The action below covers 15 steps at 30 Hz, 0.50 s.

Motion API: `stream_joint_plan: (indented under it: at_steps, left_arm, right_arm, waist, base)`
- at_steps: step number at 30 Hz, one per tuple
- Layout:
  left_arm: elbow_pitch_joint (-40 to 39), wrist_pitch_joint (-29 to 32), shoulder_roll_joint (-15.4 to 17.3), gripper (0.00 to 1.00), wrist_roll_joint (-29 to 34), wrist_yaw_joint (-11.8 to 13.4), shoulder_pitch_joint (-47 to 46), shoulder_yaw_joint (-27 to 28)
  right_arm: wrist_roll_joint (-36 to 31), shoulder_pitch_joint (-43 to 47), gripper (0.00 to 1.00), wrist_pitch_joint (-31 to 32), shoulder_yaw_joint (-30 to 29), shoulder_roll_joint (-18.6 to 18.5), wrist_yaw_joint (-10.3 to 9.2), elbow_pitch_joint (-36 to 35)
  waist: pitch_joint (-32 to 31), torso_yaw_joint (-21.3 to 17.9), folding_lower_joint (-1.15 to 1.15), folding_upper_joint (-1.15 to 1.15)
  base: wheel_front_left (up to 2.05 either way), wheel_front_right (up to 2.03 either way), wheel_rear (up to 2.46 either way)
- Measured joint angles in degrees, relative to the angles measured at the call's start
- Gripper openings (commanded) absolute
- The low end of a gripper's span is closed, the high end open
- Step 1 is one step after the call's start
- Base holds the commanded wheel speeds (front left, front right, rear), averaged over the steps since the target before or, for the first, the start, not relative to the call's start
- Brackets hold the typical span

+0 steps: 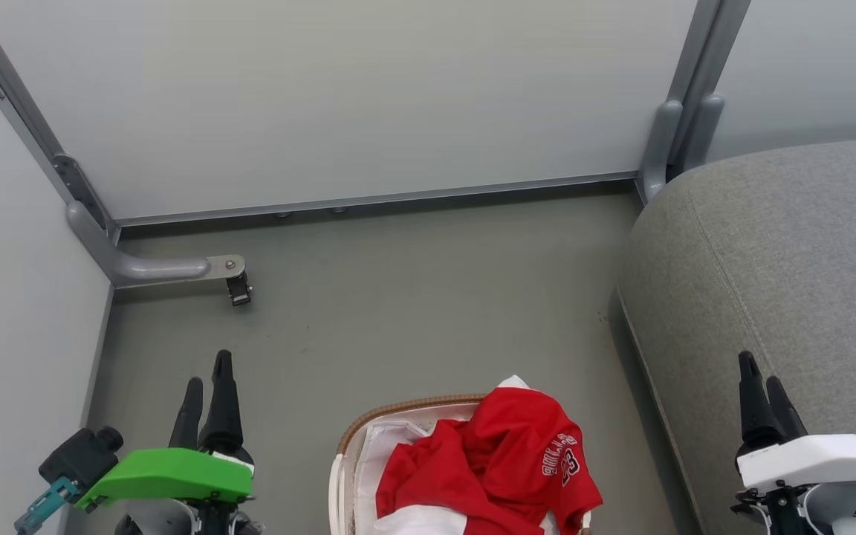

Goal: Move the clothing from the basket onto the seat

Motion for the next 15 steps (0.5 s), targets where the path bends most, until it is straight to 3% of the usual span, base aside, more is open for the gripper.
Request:
stream_joint_plan:
  at_steps: [15]
  left_arm:
    - [0.7,-2.5,0.1,1.0,11.9,1.8,0.1,-3.2]
  right_arm:
    - [-11.9,0.5,1.0,-2.6,0.9,-0.2,0.0,-0.7]
  waist:
    - [0.0,0.1,0.0,0.0]
  base:
    - [0.0,0.0,0.0]
